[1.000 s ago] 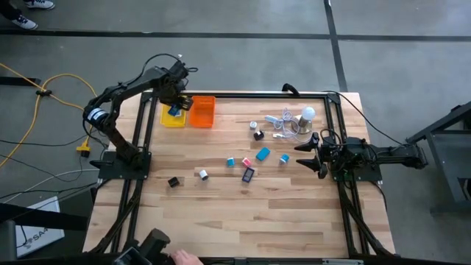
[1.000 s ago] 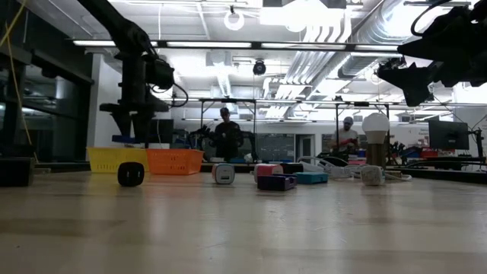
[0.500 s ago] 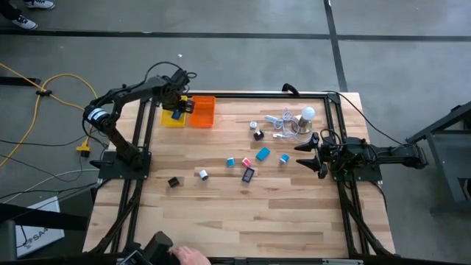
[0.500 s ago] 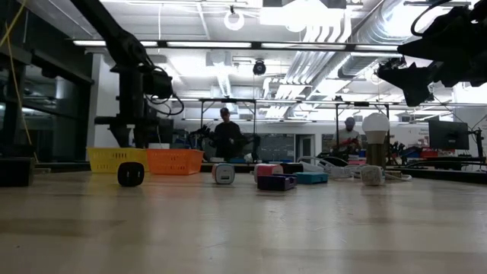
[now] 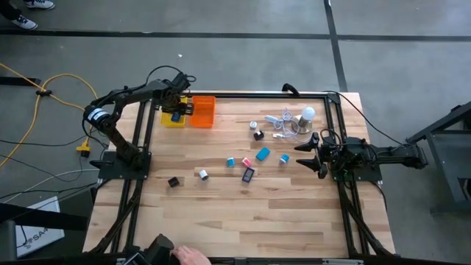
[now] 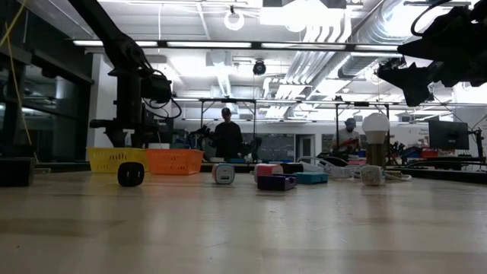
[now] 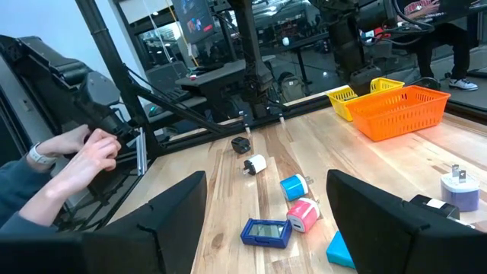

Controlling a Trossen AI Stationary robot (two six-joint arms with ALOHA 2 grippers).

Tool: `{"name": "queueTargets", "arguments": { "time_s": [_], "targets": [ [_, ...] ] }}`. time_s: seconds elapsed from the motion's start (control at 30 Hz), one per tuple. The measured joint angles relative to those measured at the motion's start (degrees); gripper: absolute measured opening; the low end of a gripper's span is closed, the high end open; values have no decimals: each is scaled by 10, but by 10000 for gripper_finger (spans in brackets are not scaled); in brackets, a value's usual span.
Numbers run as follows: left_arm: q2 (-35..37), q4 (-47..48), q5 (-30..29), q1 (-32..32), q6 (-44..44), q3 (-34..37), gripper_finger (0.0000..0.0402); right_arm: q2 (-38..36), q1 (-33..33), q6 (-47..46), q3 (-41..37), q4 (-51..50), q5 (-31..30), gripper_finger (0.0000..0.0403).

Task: Pick & Place Office items
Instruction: Put the left blue digital clock into the yellow basket

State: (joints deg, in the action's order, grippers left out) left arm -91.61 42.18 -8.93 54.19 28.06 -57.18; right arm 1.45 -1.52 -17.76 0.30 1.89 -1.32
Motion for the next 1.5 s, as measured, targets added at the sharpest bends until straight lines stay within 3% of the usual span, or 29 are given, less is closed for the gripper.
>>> {"name": "queueTargets", "arguments": {
  "time_s": [1.5],
  "targets": [
    [0,-3,3,0,-3,0,176,0,0,0,0,0,0,259]
  ]
}}
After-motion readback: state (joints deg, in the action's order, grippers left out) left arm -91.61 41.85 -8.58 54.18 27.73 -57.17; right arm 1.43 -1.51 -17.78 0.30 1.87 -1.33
